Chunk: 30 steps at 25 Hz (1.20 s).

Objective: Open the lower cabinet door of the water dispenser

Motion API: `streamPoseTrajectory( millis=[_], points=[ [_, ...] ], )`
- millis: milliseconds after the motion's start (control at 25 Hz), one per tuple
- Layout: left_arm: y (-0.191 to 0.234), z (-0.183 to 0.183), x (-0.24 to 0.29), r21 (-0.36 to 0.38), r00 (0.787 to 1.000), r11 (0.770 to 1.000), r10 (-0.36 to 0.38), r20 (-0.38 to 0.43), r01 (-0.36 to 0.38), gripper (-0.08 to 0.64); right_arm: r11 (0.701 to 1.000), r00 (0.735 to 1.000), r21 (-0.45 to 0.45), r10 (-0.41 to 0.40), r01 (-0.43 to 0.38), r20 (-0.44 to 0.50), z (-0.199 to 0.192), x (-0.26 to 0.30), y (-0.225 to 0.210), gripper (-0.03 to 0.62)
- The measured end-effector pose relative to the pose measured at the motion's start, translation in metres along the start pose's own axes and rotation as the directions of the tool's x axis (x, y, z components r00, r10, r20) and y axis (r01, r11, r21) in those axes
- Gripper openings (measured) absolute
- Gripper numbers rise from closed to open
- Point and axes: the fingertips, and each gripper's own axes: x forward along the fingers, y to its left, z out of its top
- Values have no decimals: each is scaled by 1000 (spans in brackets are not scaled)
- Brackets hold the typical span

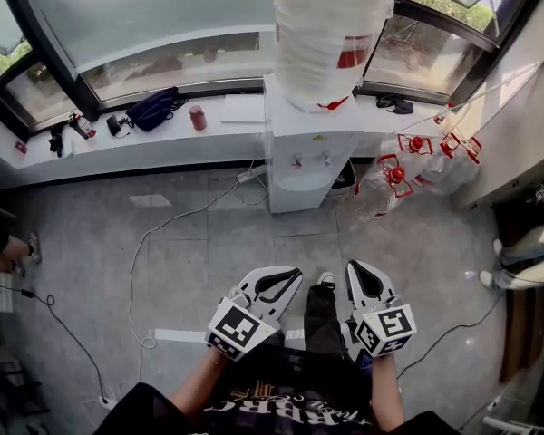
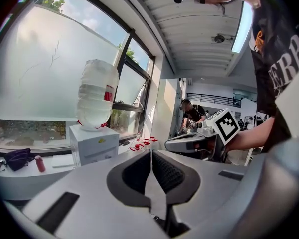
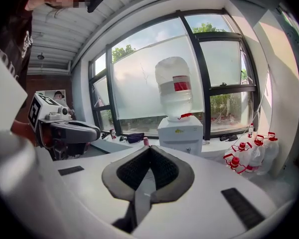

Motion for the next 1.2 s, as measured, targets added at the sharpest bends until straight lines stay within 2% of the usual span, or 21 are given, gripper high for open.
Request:
streamPoseTrajectory(
  millis=[240, 400, 600, 680, 760, 960, 1200],
  points=[
    [21, 9, 55, -29, 998, 998, 56, 2, -56, 20, 998, 999, -54, 32, -32, -11, 11, 42, -75, 11],
    [44, 18, 99, -65, 994, 992, 109, -22, -110, 20, 995, 997, -84, 54, -58, -53, 19, 75, -128, 11],
    [58, 45, 184, -66, 993, 991, 115, -5, -115, 20, 991, 993, -89, 89, -96, -74, 16, 114, -215, 11],
    [58, 55, 216, -69, 996, 993, 92, 7, -91, 20, 990, 992, -94, 96, -104, -83, 4, 131, -246, 11],
    [61, 49, 246, -54, 996, 995, 84, -6, -84, 20, 989, 990, -99, 101, -111, -99, -12, 151, -276, 11],
    [73, 19, 309, -15, 992, 996, 84, -99, -86, 20, 988, 981, -80, 123, -136, -151, -67, 201, -331, 11],
    [108, -33, 357, -90, 983, 988, 110, -147, -124, 20, 988, 973, -22, 145, -152, -178, -128, 264, -364, 28]
  ],
)
